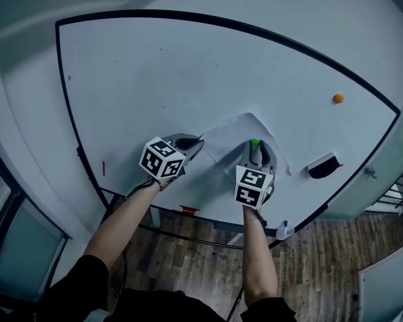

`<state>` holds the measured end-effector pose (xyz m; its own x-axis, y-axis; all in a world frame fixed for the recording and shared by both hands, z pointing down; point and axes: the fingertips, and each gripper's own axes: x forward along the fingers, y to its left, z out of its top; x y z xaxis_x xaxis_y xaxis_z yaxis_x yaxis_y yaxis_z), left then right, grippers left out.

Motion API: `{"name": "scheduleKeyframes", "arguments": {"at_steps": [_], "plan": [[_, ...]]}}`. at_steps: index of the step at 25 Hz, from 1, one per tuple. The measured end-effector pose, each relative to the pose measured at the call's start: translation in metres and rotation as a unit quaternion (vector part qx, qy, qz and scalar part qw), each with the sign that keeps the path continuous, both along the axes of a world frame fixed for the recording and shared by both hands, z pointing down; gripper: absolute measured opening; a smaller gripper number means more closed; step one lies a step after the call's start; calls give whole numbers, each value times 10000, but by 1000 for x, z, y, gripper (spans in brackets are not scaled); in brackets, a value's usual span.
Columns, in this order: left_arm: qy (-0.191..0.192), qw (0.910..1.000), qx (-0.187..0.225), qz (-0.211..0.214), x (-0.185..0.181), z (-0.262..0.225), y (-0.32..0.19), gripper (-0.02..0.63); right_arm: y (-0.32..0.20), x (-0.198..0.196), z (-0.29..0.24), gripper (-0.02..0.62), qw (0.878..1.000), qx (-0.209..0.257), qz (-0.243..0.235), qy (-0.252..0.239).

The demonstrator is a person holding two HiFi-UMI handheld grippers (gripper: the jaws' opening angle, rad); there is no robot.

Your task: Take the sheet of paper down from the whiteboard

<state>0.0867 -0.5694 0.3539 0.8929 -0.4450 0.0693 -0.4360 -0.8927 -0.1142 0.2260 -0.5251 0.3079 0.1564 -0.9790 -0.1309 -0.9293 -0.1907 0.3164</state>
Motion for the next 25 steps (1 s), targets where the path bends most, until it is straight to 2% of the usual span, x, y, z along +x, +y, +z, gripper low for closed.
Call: {"name": "scheduleKeyframes", "arguments": {"at_steps": [25], "plan": [[-13, 9999, -53, -139, -18, 3, -6, 21, 1, 4, 0, 133, 10000, -23, 38, -22]]}}
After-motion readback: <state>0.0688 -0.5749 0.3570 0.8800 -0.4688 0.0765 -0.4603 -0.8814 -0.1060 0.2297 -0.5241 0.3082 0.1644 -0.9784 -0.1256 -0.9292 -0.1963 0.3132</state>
